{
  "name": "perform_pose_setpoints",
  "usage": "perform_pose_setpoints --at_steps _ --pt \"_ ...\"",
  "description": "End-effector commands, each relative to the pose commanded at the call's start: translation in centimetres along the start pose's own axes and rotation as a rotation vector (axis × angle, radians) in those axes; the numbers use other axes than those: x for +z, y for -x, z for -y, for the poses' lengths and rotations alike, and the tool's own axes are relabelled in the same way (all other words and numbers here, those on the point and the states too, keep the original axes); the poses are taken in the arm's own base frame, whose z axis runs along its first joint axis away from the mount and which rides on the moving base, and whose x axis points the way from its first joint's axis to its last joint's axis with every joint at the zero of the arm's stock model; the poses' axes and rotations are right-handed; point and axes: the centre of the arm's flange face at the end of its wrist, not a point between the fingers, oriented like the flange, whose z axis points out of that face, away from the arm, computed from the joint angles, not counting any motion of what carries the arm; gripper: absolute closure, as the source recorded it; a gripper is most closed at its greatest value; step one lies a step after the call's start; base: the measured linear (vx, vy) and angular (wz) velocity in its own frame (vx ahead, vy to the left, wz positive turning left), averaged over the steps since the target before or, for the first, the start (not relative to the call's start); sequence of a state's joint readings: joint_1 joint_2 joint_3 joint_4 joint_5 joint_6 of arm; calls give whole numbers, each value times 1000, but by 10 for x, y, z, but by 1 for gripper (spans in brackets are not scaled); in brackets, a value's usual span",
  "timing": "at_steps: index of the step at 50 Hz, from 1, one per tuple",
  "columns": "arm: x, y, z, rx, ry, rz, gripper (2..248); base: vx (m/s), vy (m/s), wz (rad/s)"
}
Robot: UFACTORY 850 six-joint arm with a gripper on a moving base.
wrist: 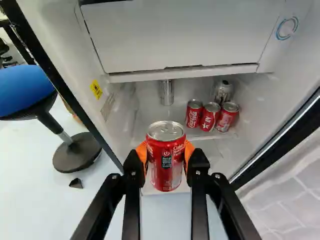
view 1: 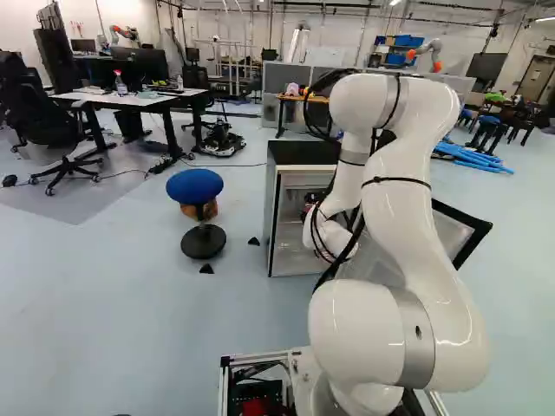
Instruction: Grab a drink from the fridge
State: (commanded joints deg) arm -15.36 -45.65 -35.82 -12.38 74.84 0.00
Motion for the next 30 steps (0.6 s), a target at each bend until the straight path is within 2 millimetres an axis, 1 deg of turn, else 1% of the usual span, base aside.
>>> perform_pose_setpoints --at_steps 20,30 --pt "-51 -12 6 7 10 8 157 0 0 0" --pt "-64 -19 7 6 14 -3 157 0 0 0"
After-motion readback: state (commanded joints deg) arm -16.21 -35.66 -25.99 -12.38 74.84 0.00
